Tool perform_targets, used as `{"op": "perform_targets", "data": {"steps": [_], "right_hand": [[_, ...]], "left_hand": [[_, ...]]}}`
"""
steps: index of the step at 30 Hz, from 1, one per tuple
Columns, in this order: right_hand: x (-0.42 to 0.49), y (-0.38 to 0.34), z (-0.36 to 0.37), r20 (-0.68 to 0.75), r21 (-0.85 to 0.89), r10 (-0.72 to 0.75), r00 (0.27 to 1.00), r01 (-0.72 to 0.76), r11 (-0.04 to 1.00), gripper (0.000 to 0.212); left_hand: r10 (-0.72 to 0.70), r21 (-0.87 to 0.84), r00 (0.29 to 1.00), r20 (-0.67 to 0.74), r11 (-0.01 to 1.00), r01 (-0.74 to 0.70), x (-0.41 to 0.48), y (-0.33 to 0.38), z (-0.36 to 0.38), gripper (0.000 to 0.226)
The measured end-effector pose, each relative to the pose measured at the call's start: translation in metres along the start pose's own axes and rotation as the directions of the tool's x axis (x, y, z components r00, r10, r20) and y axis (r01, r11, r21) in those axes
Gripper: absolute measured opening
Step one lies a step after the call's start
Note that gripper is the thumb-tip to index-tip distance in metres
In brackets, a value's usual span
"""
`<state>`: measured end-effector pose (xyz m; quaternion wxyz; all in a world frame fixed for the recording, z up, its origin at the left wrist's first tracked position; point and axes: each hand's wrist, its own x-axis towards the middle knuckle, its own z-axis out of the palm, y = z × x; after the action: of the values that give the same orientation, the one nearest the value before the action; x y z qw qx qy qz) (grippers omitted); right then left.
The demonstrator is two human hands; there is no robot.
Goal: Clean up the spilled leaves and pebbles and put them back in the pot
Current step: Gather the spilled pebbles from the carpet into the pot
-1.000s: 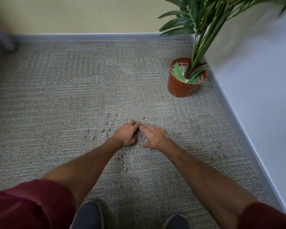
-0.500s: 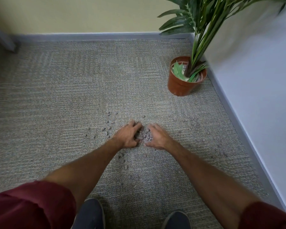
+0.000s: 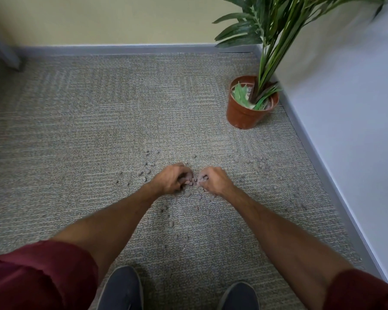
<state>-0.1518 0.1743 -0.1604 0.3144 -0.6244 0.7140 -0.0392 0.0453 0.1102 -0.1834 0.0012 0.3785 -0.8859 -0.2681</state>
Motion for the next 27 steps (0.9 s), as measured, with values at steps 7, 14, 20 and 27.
{"op": "perform_targets", "data": {"steps": [7,14,20,27], "right_hand": [[0.005,0.008,-0.013,0.044,0.514,0.255,0.966,-0.240,0.824,0.009],[0.014,0.009,-0.066,0.077,0.726,0.309,0.948,-0.266,0.634,0.018],[0.043,0.033,-0.157,-0.078,0.761,0.393,0.916,-0.200,0.617,0.017],[0.113,0.075,-0.226,-0.218,0.846,0.519,0.827,-0.104,0.522,0.032]], "left_hand": [[-0.037,-0.050,0.999,-0.019,0.998,0.036,0.000,0.004,-0.015,0.011],[-0.003,-0.116,0.994,-0.108,0.993,-0.009,0.032,0.036,-0.053,0.013],[0.092,-0.072,0.985,-0.148,0.992,-0.103,0.100,0.075,-0.107,0.013],[0.096,-0.079,0.956,-0.279,0.989,-0.122,0.188,0.122,-0.150,0.013]]}}
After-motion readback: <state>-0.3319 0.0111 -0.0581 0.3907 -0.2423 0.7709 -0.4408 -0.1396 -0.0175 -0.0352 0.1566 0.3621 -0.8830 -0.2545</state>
